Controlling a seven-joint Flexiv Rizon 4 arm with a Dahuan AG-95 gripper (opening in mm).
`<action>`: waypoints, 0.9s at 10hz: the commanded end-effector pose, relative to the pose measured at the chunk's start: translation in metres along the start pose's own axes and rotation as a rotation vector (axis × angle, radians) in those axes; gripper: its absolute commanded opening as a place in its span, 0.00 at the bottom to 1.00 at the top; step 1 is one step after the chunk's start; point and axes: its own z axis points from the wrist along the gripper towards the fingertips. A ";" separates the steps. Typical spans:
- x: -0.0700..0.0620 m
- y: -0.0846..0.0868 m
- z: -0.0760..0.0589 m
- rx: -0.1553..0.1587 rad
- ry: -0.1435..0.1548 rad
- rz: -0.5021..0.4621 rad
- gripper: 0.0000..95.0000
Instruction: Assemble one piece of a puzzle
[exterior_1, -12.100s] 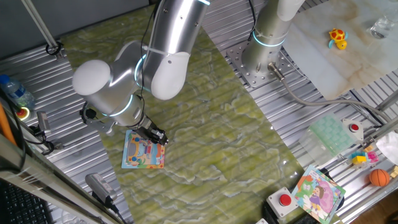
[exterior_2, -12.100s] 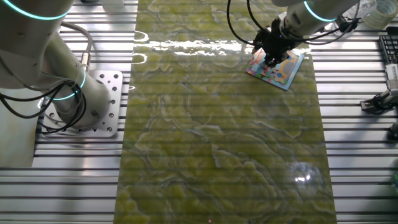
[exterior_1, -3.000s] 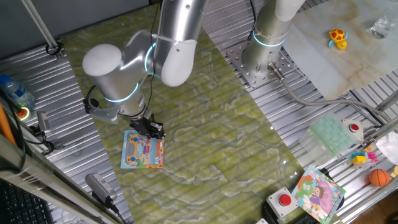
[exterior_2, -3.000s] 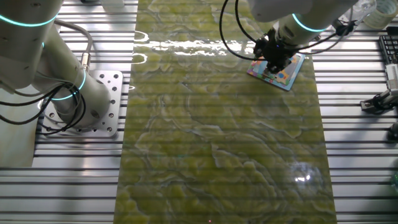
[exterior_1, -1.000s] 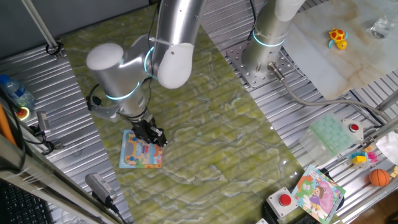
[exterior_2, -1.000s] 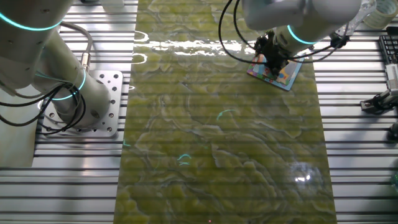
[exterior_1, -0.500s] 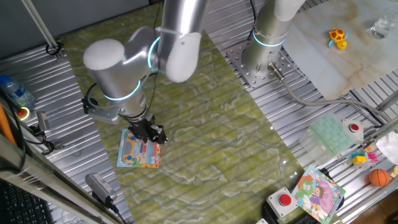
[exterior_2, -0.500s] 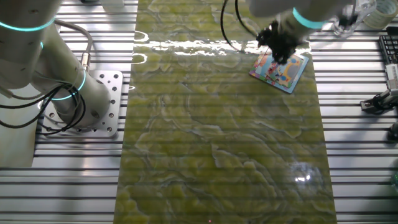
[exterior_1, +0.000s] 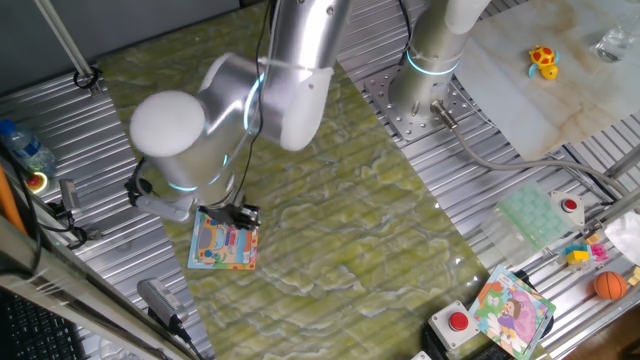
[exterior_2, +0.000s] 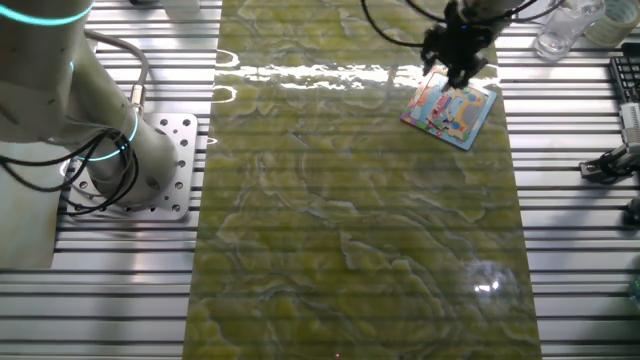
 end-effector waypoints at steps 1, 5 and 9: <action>0.009 -0.019 -0.003 -0.004 -0.012 0.016 0.40; 0.013 -0.035 0.013 -0.035 -0.074 0.059 0.40; 0.013 -0.038 0.041 -0.057 -0.106 0.040 0.60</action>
